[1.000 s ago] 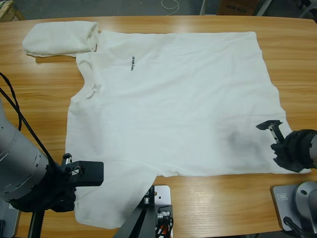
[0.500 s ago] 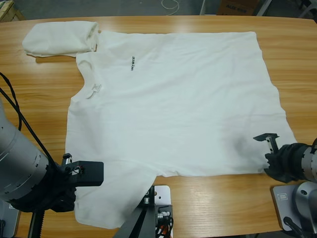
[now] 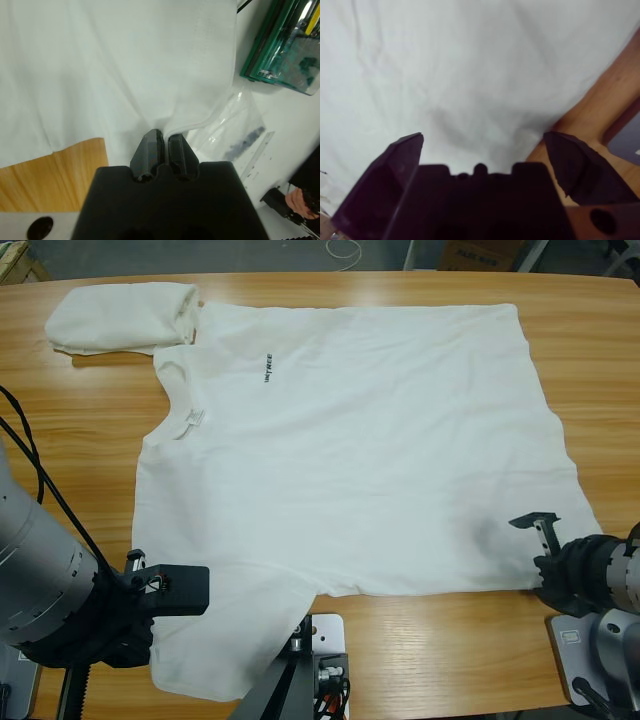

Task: Fold clothes

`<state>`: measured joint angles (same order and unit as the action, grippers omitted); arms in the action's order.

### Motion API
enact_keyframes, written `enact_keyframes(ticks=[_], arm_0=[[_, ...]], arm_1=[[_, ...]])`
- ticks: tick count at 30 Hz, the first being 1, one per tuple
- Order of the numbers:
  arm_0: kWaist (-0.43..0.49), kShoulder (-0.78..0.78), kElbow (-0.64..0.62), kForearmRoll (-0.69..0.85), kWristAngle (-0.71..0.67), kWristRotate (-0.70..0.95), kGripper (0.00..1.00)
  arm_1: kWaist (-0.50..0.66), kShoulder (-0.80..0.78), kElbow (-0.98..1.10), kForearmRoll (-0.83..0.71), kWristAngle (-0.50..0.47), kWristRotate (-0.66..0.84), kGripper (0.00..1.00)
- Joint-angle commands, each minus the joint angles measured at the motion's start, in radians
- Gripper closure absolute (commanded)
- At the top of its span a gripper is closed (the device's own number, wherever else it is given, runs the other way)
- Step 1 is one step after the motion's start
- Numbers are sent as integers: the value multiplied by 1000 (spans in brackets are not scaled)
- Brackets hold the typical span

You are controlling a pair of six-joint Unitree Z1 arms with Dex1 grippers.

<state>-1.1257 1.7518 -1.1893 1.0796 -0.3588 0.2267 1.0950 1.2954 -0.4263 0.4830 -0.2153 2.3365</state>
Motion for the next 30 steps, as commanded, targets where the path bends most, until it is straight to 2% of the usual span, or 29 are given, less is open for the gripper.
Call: enact_keyframes(ticks=[1, 5, 8, 10, 13, 14, 15, 16, 17, 21, 25, 28, 30], arm_0=[[11, 29, 23, -7, 12, 14, 1000], [14, 34, 23, -8, 12, 14, 1000], [14, 38, 23, -9, 12, 14, 1000], [14, 40, 23, -9, 12, 14, 1000], [14, 38, 23, -9, 12, 14, 1000], [14, 38, 23, -9, 12, 14, 1000], [14, 37, 23, -9, 12, 14, 1000], [14, 37, 23, -8, 12, 14, 1000], [14, 36, 23, -8, 12, 14, 1000], [15, 35, 23, -9, 12, 14, 1000], [15, 38, 22, -9, 12, 14, 1000], [16, 31, 23, -8, 14, 14, 1000], [20, 28, 23, -9, 21, 13, 1000]], arm_1=[[10, 103, 44, -81, 23, -13, 0], [10, 90, 73, -119, -22, -17, 26], [9, 64, 81, -120, -59, -41, 103], [10, 70, 81, -119, -72, -63, 258], [9, 79, 77, -119, -78, -77, 437], [10, 82, 74, -120, -80, -82, 528], [10, 89, 73, -136, -83, -92, 704], [11, 99, 75, -168, -84, -101, 934], [10, 108, 74, -182, -83, -107, 1000], [10, 79, 84, -142, -60, -120, 1000], [10, 70, 62, -118, -43, -203, 1000], [10, 78, -9, -1, -18, -213, 1000], [9, 97, -67, 87, 32, -212, 1000]])
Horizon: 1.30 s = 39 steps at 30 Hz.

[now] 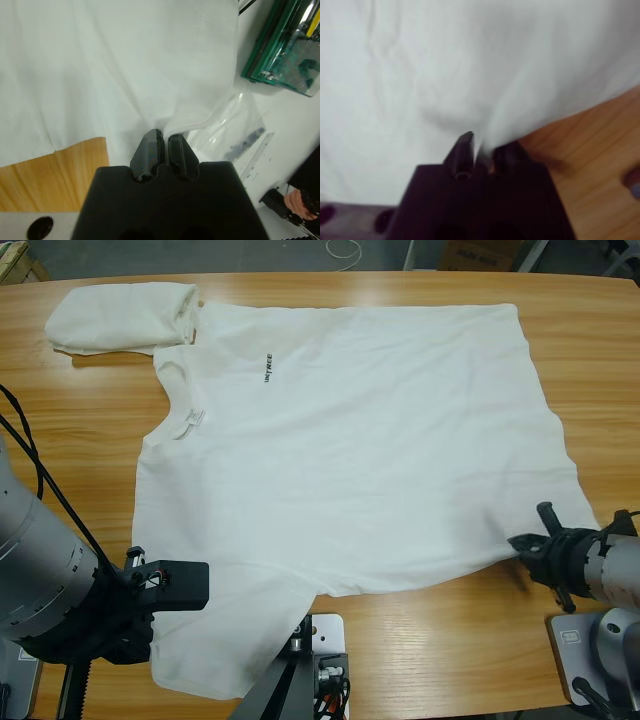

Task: Fold clothes

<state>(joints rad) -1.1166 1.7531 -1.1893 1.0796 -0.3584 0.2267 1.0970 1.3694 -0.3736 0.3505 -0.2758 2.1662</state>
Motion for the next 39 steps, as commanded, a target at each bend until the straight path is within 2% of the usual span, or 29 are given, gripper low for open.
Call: enact_keyframes(ticks=[1, 5, 11, 17, 21, 25, 29, 39], arm_0=[[15, 26, 22, -9, 22, 13, 1000], [38, 25, -3, -7, 36, -1, 1000], [134, 60, -132, -5, 123, -18, 1000], [236, 158, -294, 46, 148, 17, 1000], [281, 196, -348, 56, 151, 19, 1000], [319, 226, -397, 80, 166, 38, 1000], [351, 235, -444, 90, 195, 40, 1000], [371, 269, -581, 102, 276, 40, 1000]], arm_1=[[7, 31, -135, 244, 112, -39, 1000], [-68, 15, -143, 255, 159, -96, 1000], [-275, 42, -186, 230, 157, -398, 1000], [-428, 142, -191, 142, 249, -618, 1000], [-554, 214, -246, 135, 313, -795, 1000], [-637, 248, -294, 136, 351, -882, 1000], [-682, 276, -304, 156, 365, -928, 1000], [-701, 272, -339, 166, 390, -1010, 1000]])
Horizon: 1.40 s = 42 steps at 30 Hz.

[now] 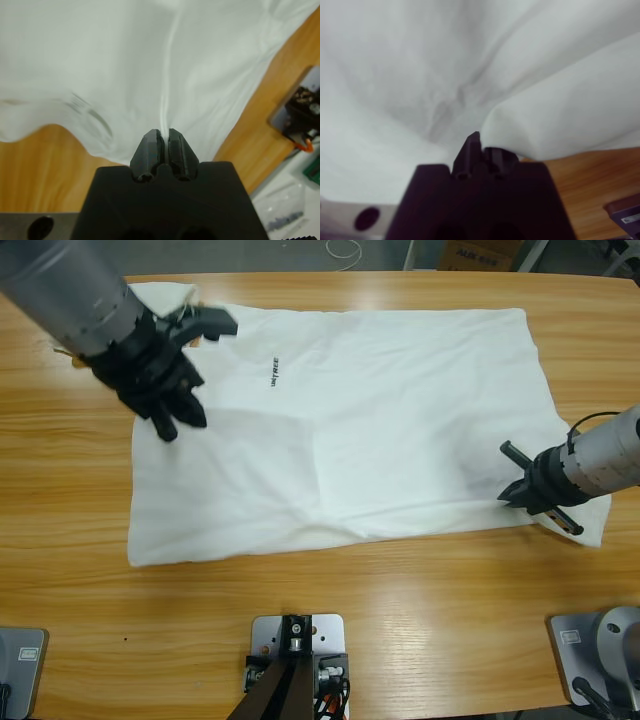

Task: Fold clothes

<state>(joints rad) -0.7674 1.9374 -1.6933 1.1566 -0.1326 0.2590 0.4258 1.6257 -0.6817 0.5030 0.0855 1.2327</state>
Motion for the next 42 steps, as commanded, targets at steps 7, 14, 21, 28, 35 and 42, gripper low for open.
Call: enact_keyframes(ticks=[7, 14, 21, 28, 35, 42], arm_0=[[25, 94, -74, 31, 54, 9, 1000], [11, 92, -74, 42, 184, 16, 1000], [13, 87, -78, 41, 221, 6, 1000], [7, 106, -85, 40, 163, 11, 1000], [-5, 120, -83, 41, 126, 14, 1000], [-5, 115, -88, 41, 140, 11, 1000]], arm_1=[[-44, -32, -65, 46, 22, -108, 1000], [-63, -16, -67, 33, 46, -133, 691], [-75, -30, -70, 3, 10, -167, 115], [-75, -61, -66, -21, -34, -222, 82], [-75, -116, -57, 46, -53, -229, 88], [-75, -153, -55, 102, -41, -232, 92]])
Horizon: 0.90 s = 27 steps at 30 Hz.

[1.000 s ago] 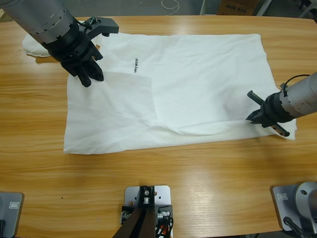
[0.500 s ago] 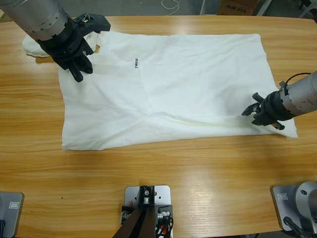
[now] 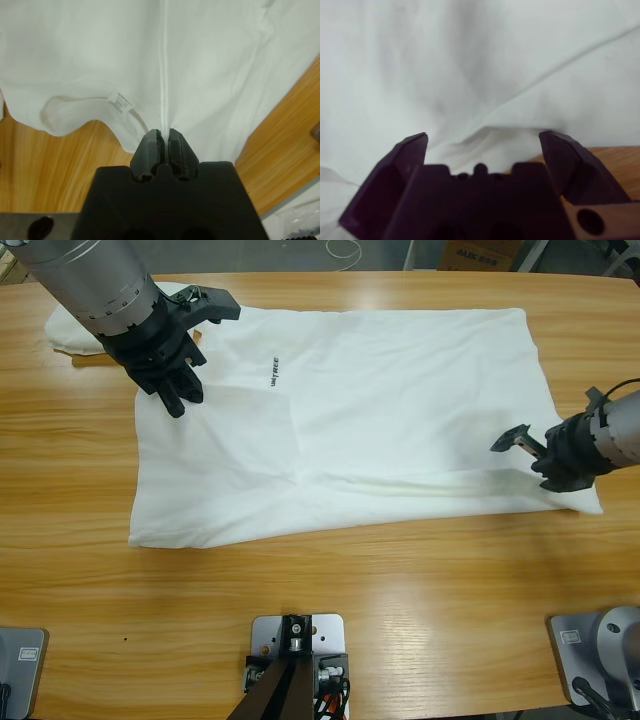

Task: Fold clothes

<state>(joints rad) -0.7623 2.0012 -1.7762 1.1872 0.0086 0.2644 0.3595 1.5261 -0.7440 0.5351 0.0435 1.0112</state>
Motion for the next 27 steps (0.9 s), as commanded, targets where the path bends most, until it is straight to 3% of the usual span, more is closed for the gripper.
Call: enact_keyframes(ticks=[1, 12, 19, 21, 24, 27], arm_0=[[-10, 51, -5, 11, -1, 6, 1000], [-11, 45, -4, 15, 1, 4, 1000], [-11, 45, -3, 15, 1, 6, 1000], [-11, 46, -2, 15, 1, 6, 1000], [-11, 53, -4, 14, -1, 7, 1000], [-15, 52, -4, 14, -1, 7, 1000]], arm_1=[[-8, -45, 22, 71, 1, -10, 92], [-79, 43, 63, 50, -54, -18, 87], [-146, 58, 29, 9, -105, -156, 105], [-146, 54, 39, -76, -105, -217, 111], [-146, 94, 93, -363, -57, -373, 139], [-146, 170, 113, -539, -32, -455, 134]])
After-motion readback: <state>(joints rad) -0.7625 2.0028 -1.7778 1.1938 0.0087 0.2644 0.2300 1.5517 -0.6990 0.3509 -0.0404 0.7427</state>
